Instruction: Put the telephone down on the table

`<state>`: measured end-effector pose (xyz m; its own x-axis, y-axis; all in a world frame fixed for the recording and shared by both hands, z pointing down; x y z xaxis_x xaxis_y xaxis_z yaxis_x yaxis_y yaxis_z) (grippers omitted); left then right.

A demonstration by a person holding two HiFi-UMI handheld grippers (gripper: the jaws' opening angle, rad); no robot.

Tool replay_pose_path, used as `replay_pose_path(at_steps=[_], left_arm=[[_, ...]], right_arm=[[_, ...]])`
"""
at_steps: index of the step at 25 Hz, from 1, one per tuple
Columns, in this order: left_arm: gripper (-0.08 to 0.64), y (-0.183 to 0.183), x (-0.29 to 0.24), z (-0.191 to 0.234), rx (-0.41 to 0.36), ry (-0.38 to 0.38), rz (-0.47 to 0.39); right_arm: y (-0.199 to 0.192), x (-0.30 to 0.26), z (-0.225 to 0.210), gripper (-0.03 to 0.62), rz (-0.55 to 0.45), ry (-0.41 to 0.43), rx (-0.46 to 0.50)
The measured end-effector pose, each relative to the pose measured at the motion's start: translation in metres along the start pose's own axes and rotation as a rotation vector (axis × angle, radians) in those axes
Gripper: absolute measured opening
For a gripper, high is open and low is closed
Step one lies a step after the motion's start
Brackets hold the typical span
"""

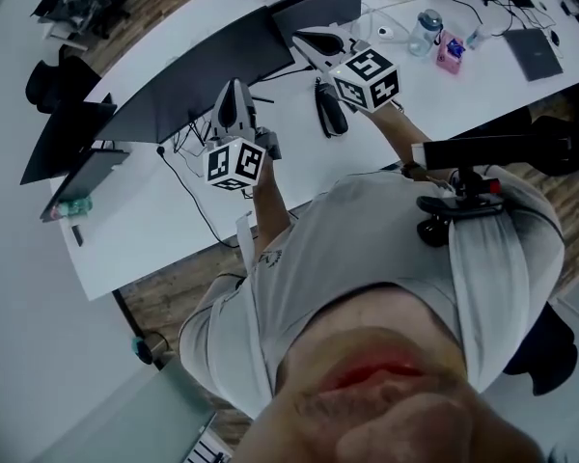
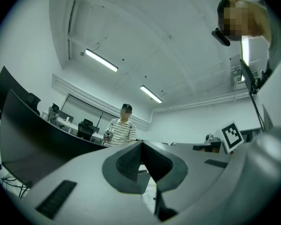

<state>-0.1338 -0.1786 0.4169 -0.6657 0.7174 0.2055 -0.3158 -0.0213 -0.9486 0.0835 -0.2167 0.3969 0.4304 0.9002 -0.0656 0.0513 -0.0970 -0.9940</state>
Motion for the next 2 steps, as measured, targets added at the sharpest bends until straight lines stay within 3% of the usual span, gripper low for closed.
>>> replay_pose_path(at_steps=[2], left_arm=[[0.003, -0.0019, 0.0022, -0.0020, 0.004, 0.007, 0.007]], right_arm=[[-0.0014, 0.0031, 0.0009, 0.014, 0.005, 0.001, -0.001]])
Point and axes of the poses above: the fingertips, and each gripper's own axes: x backward along the fingers, z to its left, y out of its top, the point moved 7 cm from there along x, backward along the fingers, and after that the axes turned 13 degrees about -y, right-handed, at the moved point
